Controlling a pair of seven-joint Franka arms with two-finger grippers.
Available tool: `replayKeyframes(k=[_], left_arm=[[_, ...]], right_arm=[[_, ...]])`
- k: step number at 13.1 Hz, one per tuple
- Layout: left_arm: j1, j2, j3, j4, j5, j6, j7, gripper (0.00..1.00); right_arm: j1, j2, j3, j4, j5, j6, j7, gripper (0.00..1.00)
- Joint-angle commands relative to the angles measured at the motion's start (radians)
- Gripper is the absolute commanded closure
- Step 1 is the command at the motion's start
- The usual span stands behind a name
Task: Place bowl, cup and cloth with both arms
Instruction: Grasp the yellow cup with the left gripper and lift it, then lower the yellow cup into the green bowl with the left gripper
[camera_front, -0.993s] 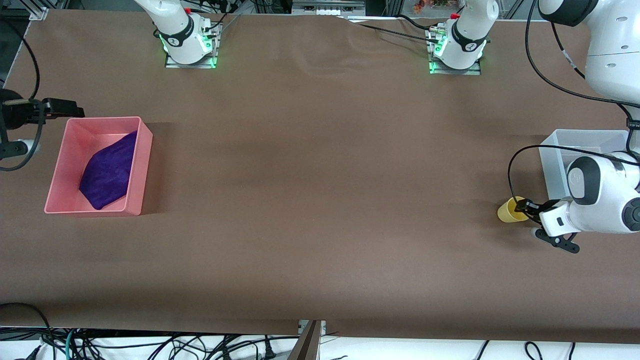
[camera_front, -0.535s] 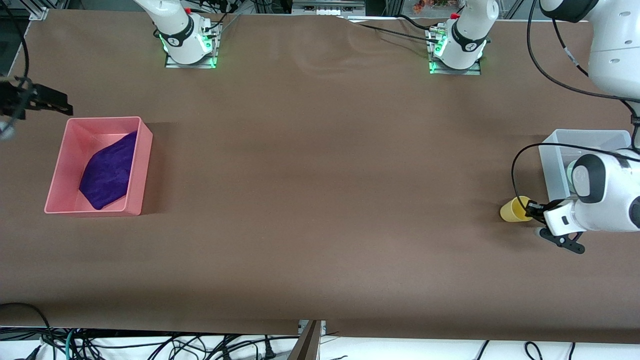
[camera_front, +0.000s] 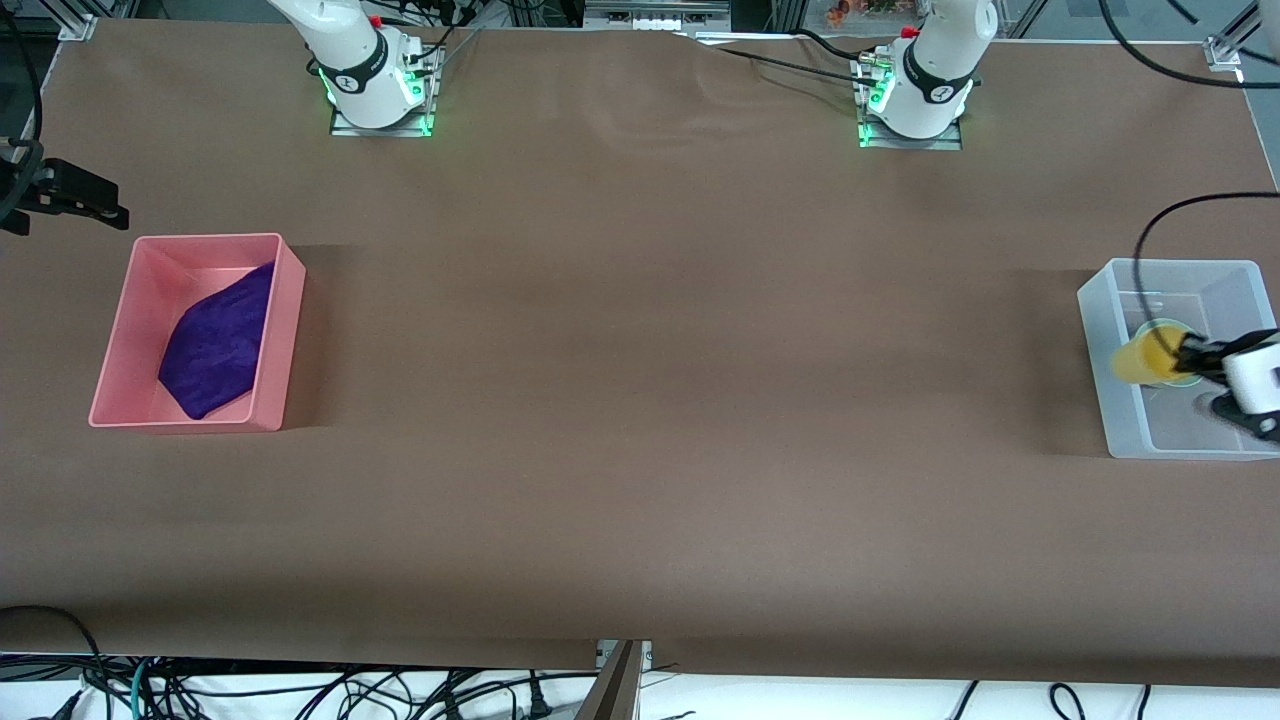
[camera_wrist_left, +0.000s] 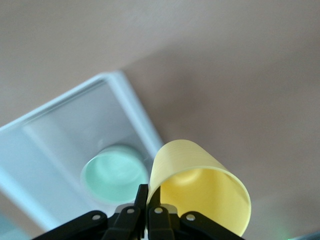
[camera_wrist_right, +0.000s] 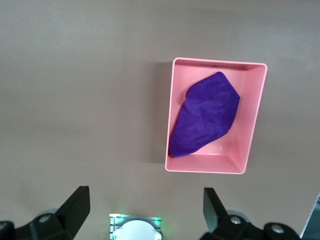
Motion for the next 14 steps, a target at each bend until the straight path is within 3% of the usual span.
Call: replayKeyframes(k=[1,4,9,11,12,14], left_arm=[[0.082,0.027,-0.003,-0.003,0.072,0.101,0.113,1.0],[0.163,0.103,-0.006,-0.03,0.055,0.254,0.229,1.0],[0.2,0.174,-0.009,-0.03,0.001,0.315,0.273,1.0],[0.2,0.169,-0.01,-0.029,0.0,0.312,0.273,0.16],[0.199,0.162,-0.01,-0.029,0.0,0.303,0.273,0.0],[0.186,0.116,-0.027,-0.017,0.001,0.257,0.266,0.0]], right_arm=[[0.0,-0.01,0.008,-0.011,0.016,0.01,0.027,0.0],[0.006,-0.001,0.008,-0.008,0.012,0.011,0.027,0.0],[0.005,0.001,0.005,-0.006,0.012,0.019,0.029,0.0],[0.005,0.001,0.005,-0.006,0.013,0.019,0.027,0.0],[0.006,0.001,0.007,-0.006,0.013,0.019,0.029,0.0],[0.005,-0.001,0.005,-0.006,0.013,0.018,0.027,0.0]])
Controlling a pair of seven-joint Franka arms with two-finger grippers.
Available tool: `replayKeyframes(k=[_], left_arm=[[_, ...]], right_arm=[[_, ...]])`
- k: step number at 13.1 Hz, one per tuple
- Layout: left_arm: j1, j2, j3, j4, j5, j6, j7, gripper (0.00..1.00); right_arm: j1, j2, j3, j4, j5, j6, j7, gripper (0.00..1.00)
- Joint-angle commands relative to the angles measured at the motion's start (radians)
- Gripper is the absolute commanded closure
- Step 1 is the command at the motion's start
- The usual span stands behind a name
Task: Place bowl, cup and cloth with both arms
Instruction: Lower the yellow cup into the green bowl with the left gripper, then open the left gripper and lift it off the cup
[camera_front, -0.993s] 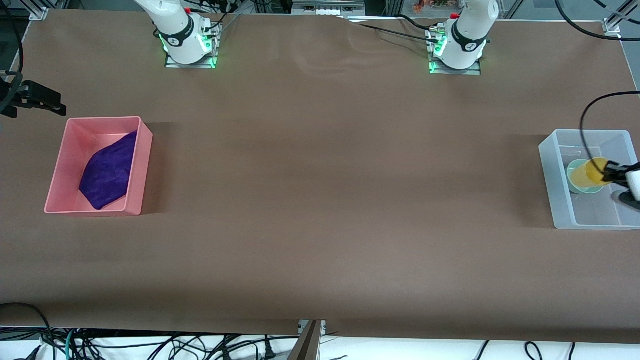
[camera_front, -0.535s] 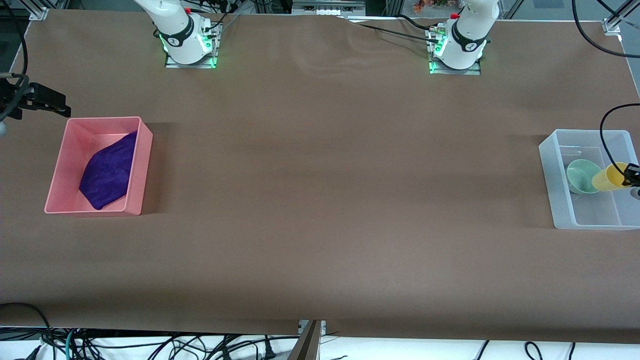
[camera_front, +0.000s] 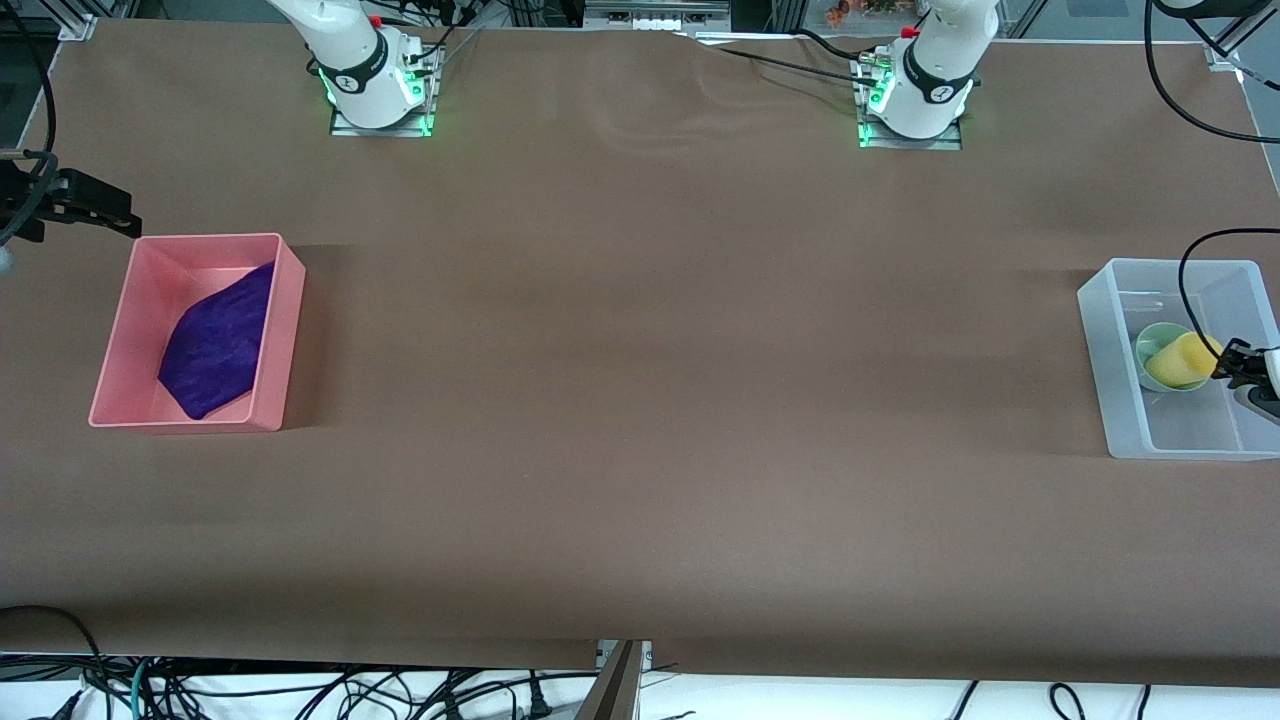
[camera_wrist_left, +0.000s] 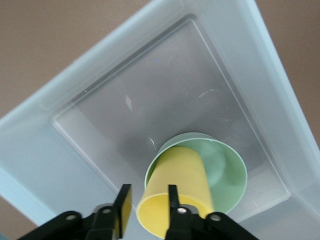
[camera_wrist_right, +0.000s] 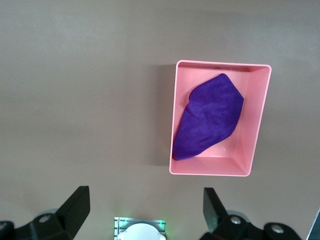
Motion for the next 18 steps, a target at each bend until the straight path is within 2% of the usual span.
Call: replayKeyframes(k=[1,3,6,10,11,12,13,14,15,16,18], left_arm=[[-0.017,-0.092,-0.048,0.011,-0.019,-0.093,0.01,0.0],[-0.028,-0.16,-0.128,0.011,-0.018,-0.185,-0.072,0.0],[-0.071,-0.23,-0.249,0.013,-0.009,-0.335,-0.296,0.0],[-0.086,-0.278,-0.451,0.013,-0.01,-0.406,-0.656,0.0],[-0.088,-0.284,-0.487,0.013,-0.015,-0.415,-0.724,0.0],[-0.111,-0.341,-0.489,-0.013,-0.022,-0.408,-0.761,0.0],[-0.17,-0.356,-0.489,-0.016,-0.02,-0.409,-0.806,0.0],[-0.201,-0.387,-0.469,-0.015,-0.023,-0.414,-0.827,0.0],[-0.268,-0.425,-0.413,-0.022,-0.026,-0.414,-0.831,0.0],[-0.38,-0.453,-0.288,-0.024,-0.041,-0.416,-0.831,0.0],[-0.593,-0.519,-0.004,-0.05,-0.189,-0.411,-0.837,0.0]], right_arm=[[-0.001,-0.006,0.0,-0.004,0.011,0.007,0.013,0.0],[-0.001,-0.006,0.0,-0.004,0.011,0.007,0.013,0.0],[-0.001,-0.006,0.0,-0.004,0.011,0.005,0.01,0.0],[-0.004,-0.006,-0.003,-0.004,0.011,0.005,0.004,0.0],[-0.004,-0.006,-0.003,-0.004,0.011,0.007,0.004,0.0],[-0.004,-0.006,-0.003,-0.004,0.011,0.008,0.002,0.0],[-0.006,-0.006,-0.003,-0.004,0.011,0.008,0.002,0.0],[-0.006,-0.004,-0.003,-0.004,0.011,0.008,0.002,0.0],[-0.004,-0.004,-0.003,-0.004,0.011,0.008,0.002,0.0],[-0.004,-0.003,-0.003,-0.002,0.011,0.008,0.002,0.0],[-0.004,-0.003,-0.003,-0.002,0.011,0.008,0.002,0.0]])
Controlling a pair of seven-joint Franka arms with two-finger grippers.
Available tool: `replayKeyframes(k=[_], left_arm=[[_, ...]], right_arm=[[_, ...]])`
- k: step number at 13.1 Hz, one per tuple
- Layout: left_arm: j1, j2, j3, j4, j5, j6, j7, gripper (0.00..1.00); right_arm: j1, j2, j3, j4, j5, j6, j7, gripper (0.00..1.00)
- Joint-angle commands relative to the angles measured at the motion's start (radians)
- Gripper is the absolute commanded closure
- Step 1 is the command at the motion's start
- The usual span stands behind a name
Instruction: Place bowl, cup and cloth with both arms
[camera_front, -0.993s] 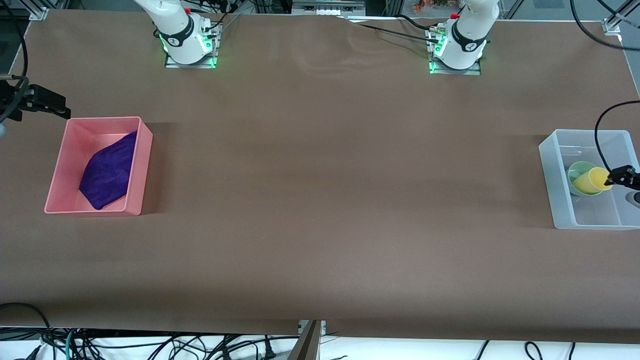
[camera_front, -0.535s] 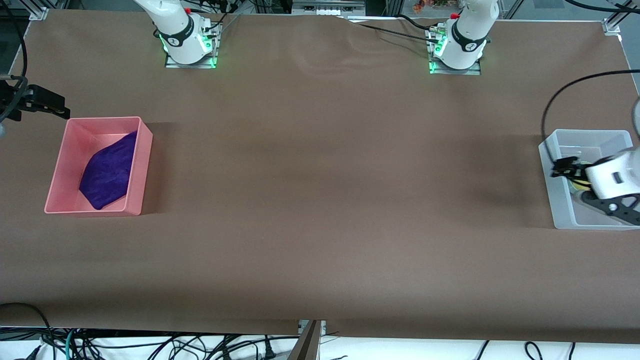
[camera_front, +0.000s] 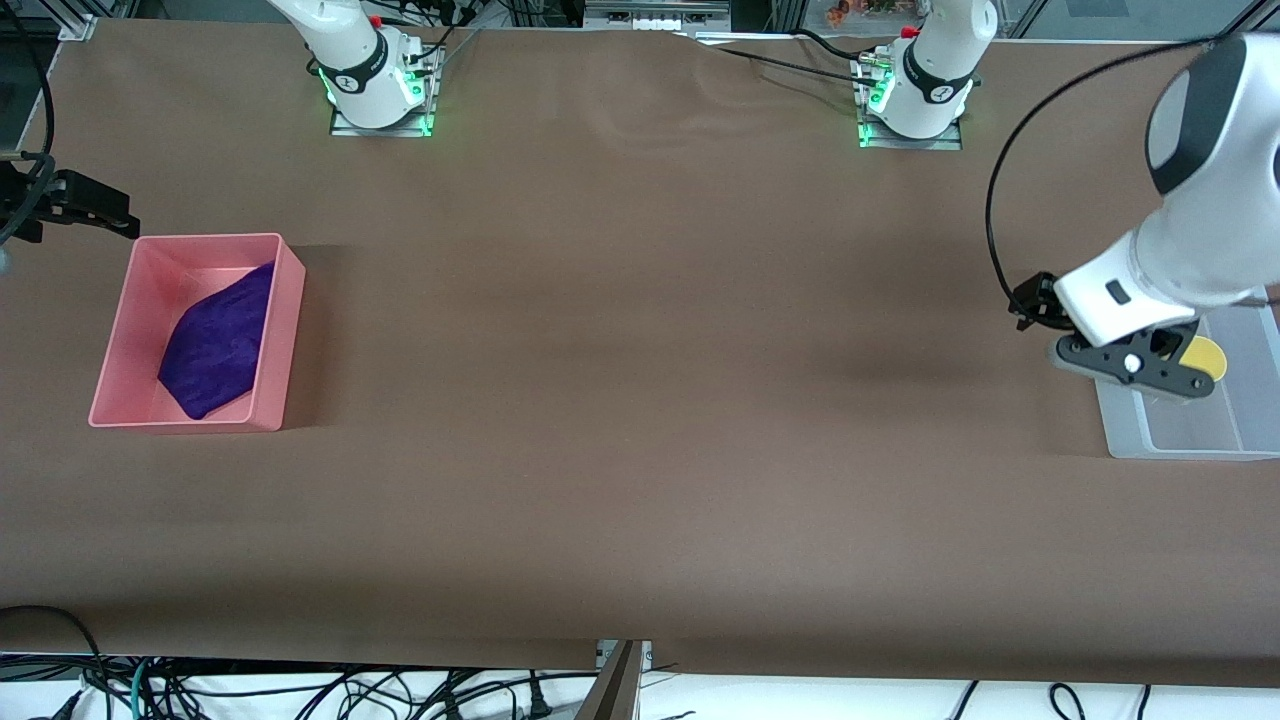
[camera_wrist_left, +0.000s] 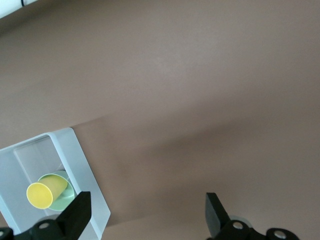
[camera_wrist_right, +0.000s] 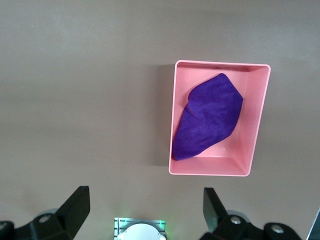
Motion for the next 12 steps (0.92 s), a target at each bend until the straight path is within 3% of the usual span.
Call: replayKeyframes(k=[1,2,4,5,9,12], left_arm=[[-0.197,-0.125,0.317,-0.11,-0.184,0.012,-0.003,0.0],[-0.222,-0.17,0.367,-0.173,-0.221,0.036,-0.006,0.0],[-0.227,-0.288,0.373,-0.369,-0.22,0.192,-0.041,0.0],[-0.227,-0.314,0.37,-0.422,-0.216,0.258,-0.055,0.0],[-0.178,-0.316,0.289,-0.422,-0.162,0.265,-0.075,0.0],[-0.176,-0.316,0.289,-0.424,-0.165,0.262,-0.075,0.0]], right_arm=[[-0.004,-0.004,-0.002,-0.002,0.011,0.007,0.002,0.0],[-0.004,-0.004,-0.002,-0.002,0.011,0.007,0.002,0.0],[-0.004,-0.004,-0.002,-0.002,0.011,0.005,0.002,0.0],[-0.004,-0.004,-0.002,-0.002,0.011,0.004,0.002,0.0],[-0.004,-0.002,-0.004,-0.002,0.011,0.005,0.002,0.0],[-0.002,-0.004,-0.002,-0.002,0.011,0.005,0.002,0.0]])
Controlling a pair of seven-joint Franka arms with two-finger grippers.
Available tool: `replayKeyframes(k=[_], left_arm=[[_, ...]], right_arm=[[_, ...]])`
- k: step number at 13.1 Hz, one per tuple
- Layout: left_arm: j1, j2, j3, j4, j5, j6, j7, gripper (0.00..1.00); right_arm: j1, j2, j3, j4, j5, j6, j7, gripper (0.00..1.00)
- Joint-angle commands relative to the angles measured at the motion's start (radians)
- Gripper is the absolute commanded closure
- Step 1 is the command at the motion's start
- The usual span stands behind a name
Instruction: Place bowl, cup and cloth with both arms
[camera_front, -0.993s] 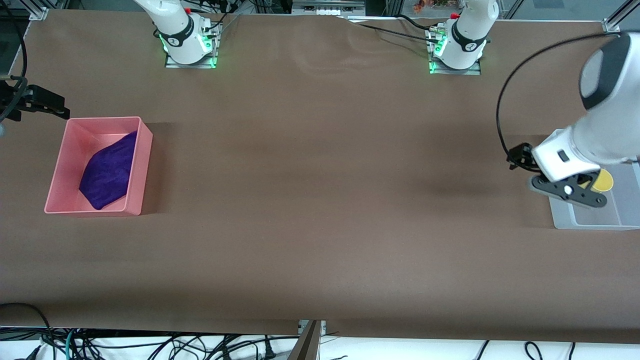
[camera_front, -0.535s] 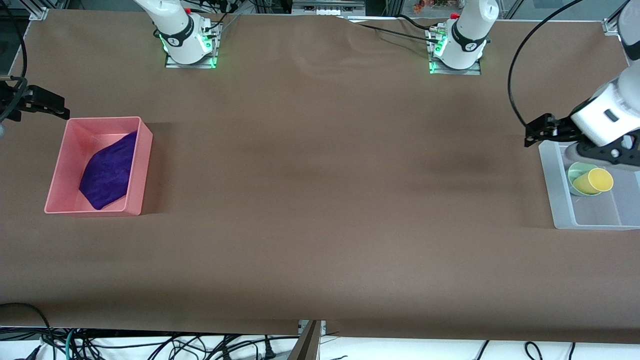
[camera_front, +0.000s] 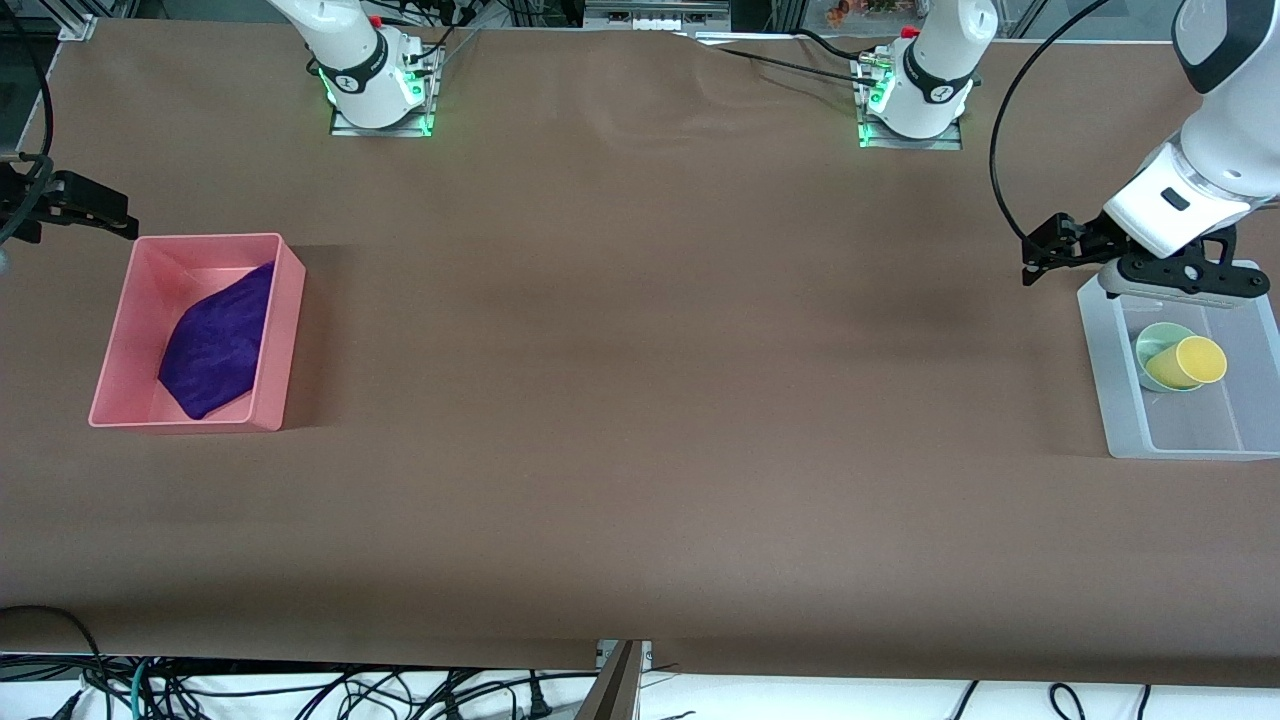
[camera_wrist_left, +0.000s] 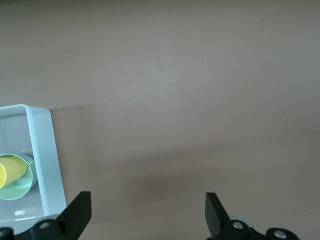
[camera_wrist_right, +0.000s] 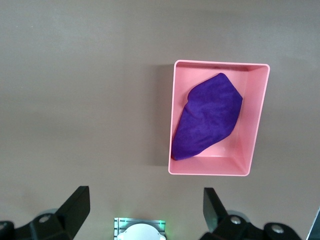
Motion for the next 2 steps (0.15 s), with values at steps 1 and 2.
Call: replayKeyframes(k=[1,2], left_arm=[[0.018,-0.026,-0.014,-0.027,0.017,0.012,-0.01,0.0],[0.018,-0.027,-0.014,-0.027,0.016,0.009,-0.01,0.0]], right_arm=[[-0.004,-0.005,0.001,-0.002,0.011,0.006,0.002,0.0],[-0.004,-0.003,0.001,-0.002,0.011,0.006,0.002,0.0]])
